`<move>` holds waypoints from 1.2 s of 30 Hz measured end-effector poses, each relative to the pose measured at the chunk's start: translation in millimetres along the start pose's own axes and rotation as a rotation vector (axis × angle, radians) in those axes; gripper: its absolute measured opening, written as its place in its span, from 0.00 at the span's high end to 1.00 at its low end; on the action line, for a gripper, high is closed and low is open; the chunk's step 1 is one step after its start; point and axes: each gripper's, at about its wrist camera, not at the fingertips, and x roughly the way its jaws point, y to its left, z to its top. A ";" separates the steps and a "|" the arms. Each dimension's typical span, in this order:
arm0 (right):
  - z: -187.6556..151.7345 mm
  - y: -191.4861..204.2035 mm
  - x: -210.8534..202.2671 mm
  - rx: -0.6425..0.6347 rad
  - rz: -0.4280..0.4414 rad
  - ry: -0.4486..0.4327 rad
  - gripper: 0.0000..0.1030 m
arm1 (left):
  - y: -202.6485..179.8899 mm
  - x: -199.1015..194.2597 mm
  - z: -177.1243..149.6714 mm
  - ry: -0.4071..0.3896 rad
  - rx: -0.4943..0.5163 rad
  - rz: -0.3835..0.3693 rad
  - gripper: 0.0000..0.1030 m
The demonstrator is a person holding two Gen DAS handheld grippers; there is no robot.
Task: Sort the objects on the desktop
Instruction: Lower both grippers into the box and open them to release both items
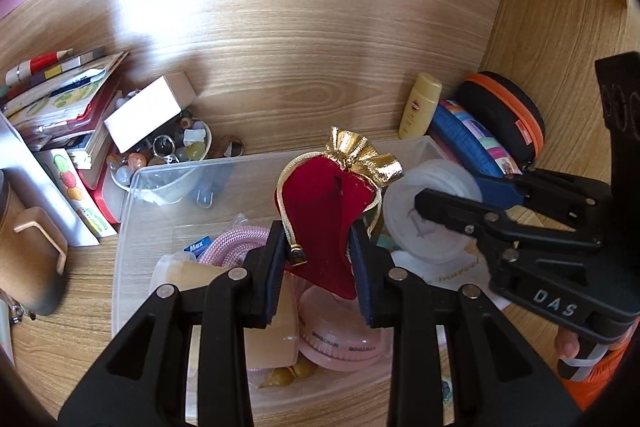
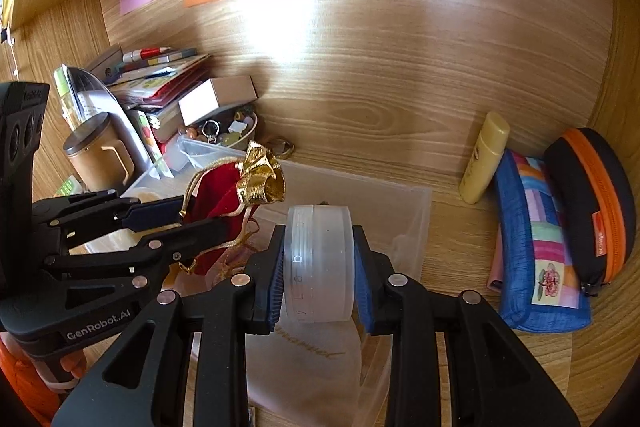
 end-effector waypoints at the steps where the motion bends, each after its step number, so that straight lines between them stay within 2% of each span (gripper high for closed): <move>1: -0.6 -0.9 1.5 0.002 0.002 0.002 0.74 | -1.1 1.3 0.7 0.002 0.003 0.004 0.71; 7: -4.3 -5.0 8.3 0.008 0.009 0.000 0.74 | -6.8 10.4 0.1 0.015 0.038 0.027 0.69; 17: -5.2 -5.3 15.5 -0.015 -0.018 0.009 0.71 | -9.7 12.6 -1.7 0.008 0.067 0.038 0.53; 26: -2.2 -10.6 10.6 -0.013 -0.059 -0.011 0.53 | -6.1 9.0 -0.2 0.004 0.055 0.041 0.44; 28: -1.6 -11.8 8.8 -0.013 -0.057 -0.014 0.53 | -6.0 6.3 0.3 -0.010 0.057 0.071 0.37; 30: -0.4 -13.6 7.5 -0.004 -0.052 -0.017 0.50 | -4.0 2.1 0.4 -0.033 0.056 0.113 0.25; 33: 1.0 -15.9 3.7 0.009 -0.050 -0.028 0.40 | 1.2 -4.0 1.6 -0.048 0.043 0.118 0.19; 36: 3.7 -15.0 -2.0 0.013 -0.052 -0.035 0.36 | 2.7 -10.1 2.8 -0.067 0.045 0.139 0.15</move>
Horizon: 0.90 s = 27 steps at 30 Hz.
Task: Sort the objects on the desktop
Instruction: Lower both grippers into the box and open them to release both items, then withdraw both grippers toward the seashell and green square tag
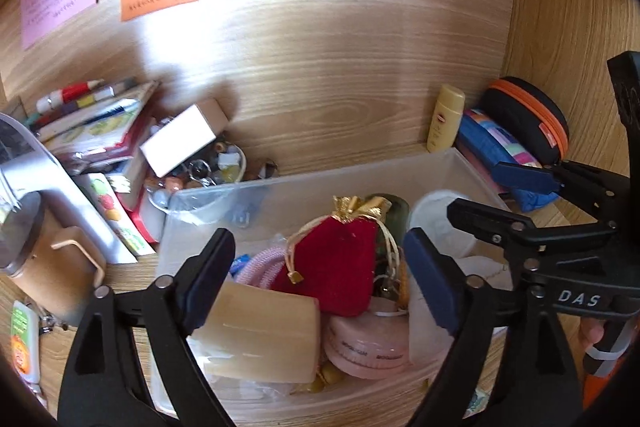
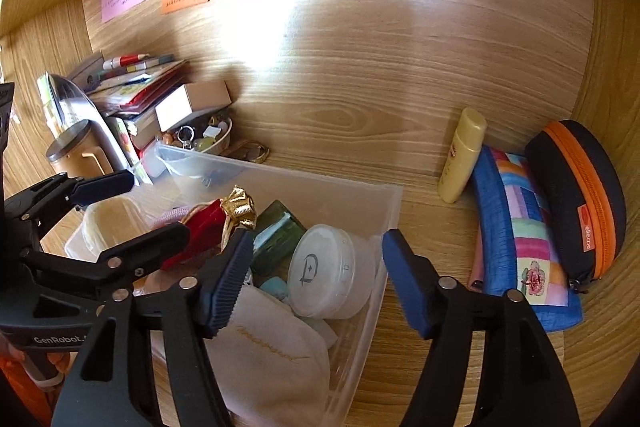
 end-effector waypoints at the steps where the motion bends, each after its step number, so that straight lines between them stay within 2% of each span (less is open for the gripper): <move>1: 0.7 0.3 -2.1 -0.001 -0.007 -0.003 0.34 | 0.7 -2.8 0.6 -0.006 0.002 0.005 0.14; 8: 2.7 4.0 -23.6 -0.013 -0.035 -0.004 0.27 | -2.1 -24.4 1.0 -0.047 0.031 0.023 0.06; 12: -4.3 5.3 -41.9 0.001 -0.058 -0.039 0.21 | -2.2 -37.7 -2.4 -0.054 0.034 0.038 0.04; 15: -11.0 7.3 -53.4 0.023 -0.028 -0.040 0.16 | 0.0 -45.2 -7.3 -0.047 0.024 0.053 0.04; 23: -46.6 31.7 -67.9 -0.025 -0.049 0.004 0.15 | 8.8 -62.0 -31.0 -0.019 -0.014 0.053 0.04; 27: -68.1 37.9 -64.9 -0.013 -0.033 0.041 0.15 | 15.2 -67.6 -43.9 -0.003 -0.032 0.050 0.04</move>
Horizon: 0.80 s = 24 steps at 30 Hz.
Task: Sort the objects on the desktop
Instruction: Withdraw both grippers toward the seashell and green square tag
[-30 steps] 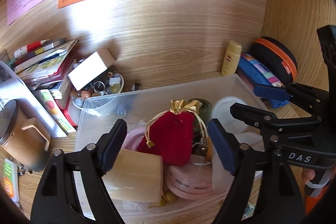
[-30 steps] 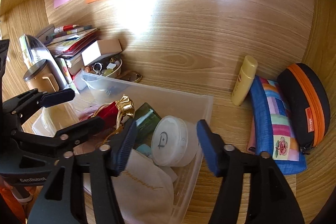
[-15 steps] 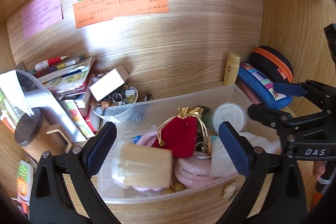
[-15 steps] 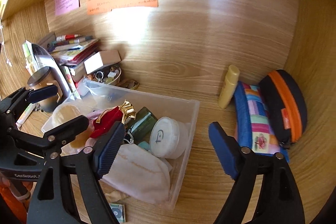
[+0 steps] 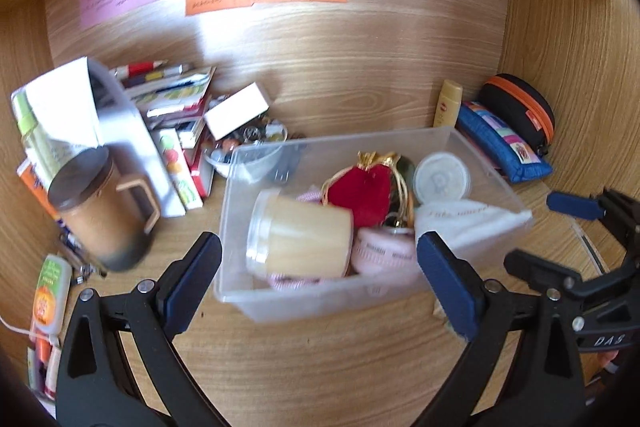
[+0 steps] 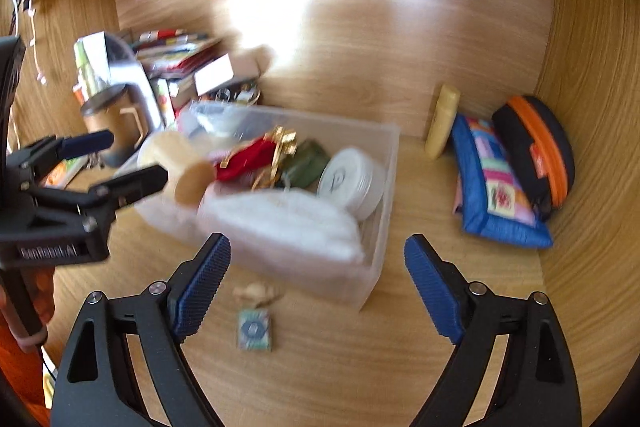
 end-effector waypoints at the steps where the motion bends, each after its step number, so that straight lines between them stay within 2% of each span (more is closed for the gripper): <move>1: -5.7 1.3 2.3 0.010 0.004 0.014 0.15 | 2.1 -0.6 -4.0 0.009 -0.006 0.000 0.04; 7: -32.6 12.7 14.7 0.030 0.016 0.073 0.15 | 7.6 -0.9 -24.5 0.052 -0.021 0.007 0.04; 12: -48.4 24.9 32.7 0.002 -0.014 0.142 0.16 | 7.4 0.5 -39.5 0.082 -0.031 -0.005 0.04; 20: -56.6 30.2 38.5 -0.007 -0.010 0.156 0.21 | 1.0 11.1 -57.6 0.138 -0.041 -0.026 0.04; 22: -57.5 31.2 41.8 -0.012 -0.003 0.171 0.29 | -0.6 14.4 -60.2 0.148 -0.039 -0.028 0.04; 24: -57.9 31.2 44.8 -0.004 0.035 0.182 0.44 | -1.5 17.7 -62.6 0.160 -0.043 -0.036 0.04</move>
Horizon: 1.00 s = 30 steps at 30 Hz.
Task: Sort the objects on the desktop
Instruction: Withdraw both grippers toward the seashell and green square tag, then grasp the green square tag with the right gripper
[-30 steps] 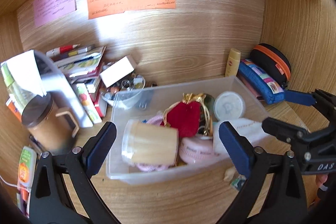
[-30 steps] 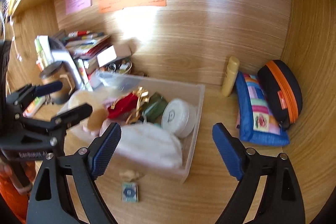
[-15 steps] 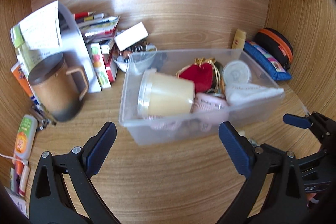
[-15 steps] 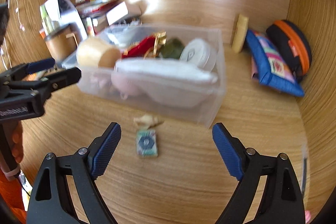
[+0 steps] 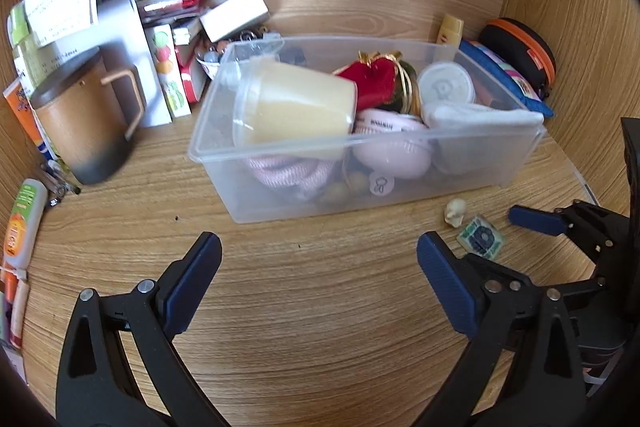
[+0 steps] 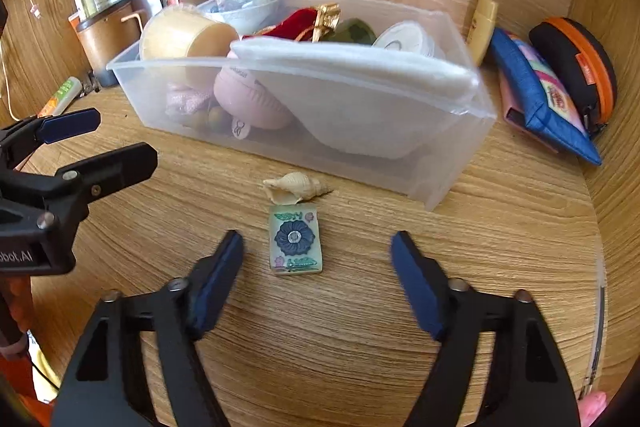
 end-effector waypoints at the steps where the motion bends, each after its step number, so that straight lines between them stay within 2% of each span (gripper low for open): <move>1: -0.1 0.3 -0.6 -0.002 -0.005 -0.010 0.47 | -0.1 1.6 -0.5 0.006 -0.004 -0.003 0.04; 8: 0.3 0.3 -1.6 -0.030 -0.010 -0.020 0.65 | -6.4 11.2 -4.3 0.042 -0.006 -0.021 0.04; 11: -0.5 -1.2 -3.4 -0.038 -0.002 -0.024 0.78 | -14.1 15.8 -3.8 0.056 0.006 -0.044 0.04; 17: -5.8 -18.7 -8.3 -0.001 -0.004 -0.034 0.78 | -35.5 23.5 -2.8 0.072 0.051 -0.093 0.04; 22: -9.4 -36.6 -17.2 0.026 -0.007 -0.056 0.78 | -54.9 23.0 1.5 0.018 0.098 -0.097 0.06; 27: -11.6 -54.4 -29.9 0.049 0.003 -0.095 0.78 | -68.6 39.3 4.7 0.081 0.109 -0.130 0.34; 30: -12.7 -60.6 -33.8 0.053 0.007 -0.108 0.78 | -73.6 42.2 7.2 0.079 0.101 -0.127 0.36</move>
